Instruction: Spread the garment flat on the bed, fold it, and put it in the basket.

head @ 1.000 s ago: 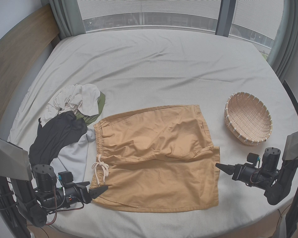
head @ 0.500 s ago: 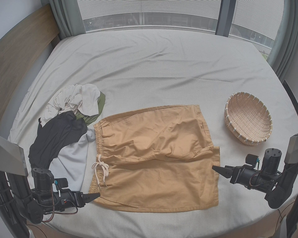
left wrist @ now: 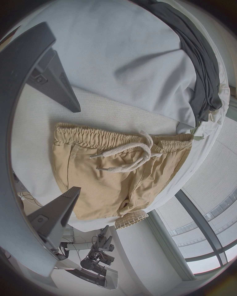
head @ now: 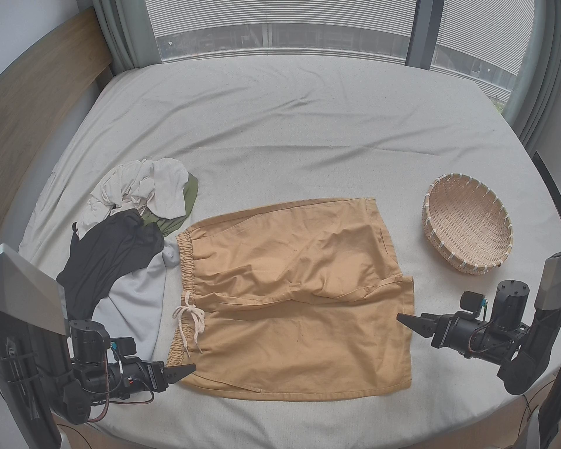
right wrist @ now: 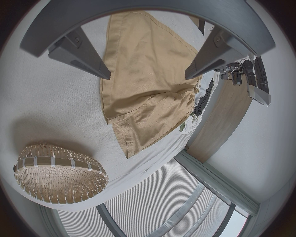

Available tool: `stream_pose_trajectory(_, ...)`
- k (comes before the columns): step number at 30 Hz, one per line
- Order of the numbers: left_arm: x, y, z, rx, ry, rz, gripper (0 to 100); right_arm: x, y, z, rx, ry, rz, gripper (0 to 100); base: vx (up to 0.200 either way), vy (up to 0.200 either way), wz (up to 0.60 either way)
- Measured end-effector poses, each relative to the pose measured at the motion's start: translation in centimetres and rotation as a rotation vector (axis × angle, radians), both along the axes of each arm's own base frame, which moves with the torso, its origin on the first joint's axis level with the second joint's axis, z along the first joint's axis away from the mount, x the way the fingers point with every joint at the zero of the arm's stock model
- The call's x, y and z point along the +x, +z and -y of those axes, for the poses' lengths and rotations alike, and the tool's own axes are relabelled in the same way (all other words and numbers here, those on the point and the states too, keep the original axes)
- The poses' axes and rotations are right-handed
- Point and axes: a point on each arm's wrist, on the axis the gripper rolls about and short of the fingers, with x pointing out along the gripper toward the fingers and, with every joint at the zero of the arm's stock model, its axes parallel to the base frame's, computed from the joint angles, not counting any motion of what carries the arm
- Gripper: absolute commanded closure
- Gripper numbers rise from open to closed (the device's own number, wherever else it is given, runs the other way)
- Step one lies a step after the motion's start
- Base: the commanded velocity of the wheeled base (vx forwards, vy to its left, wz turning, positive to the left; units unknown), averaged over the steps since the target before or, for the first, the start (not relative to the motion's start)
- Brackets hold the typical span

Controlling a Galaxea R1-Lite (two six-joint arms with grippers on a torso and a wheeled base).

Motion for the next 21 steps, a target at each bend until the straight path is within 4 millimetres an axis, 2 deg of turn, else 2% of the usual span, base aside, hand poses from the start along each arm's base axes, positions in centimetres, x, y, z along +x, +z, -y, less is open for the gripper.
stream_pose_trajectory(2, 0.1, -0.4, 0.1, 0.004, -0.001, -0.007, 0, 0.0, 0.0, 0.0, 0.000, 0.000, -0.001, 0, 0.000, 0.000, 0.00)
stream_pose_trajectory(3, 0.1, -0.6, 0.1, 0.005, -0.003, -0.014, 100, 0.0, 0.0, 0.0, 0.000, 0.000, -0.001, 0, 0.000, 0.000, 0.00)
stream_pose_trajectory(20, 0.0, -1.6, 0.0, 0.006, 0.001, -0.056, 100, -0.5, -0.4, 0.1, -0.006, 0.004, -0.030, 0, 0.000, 0.000, 0.00)
stream_pose_trajectory(21, 0.0, -1.6, 0.0, 0.006, 0.001, -0.055, 0, -0.5, -0.4, 0.1, -0.006, 0.003, -0.032, 0, 0.000, 0.000, 0.00)
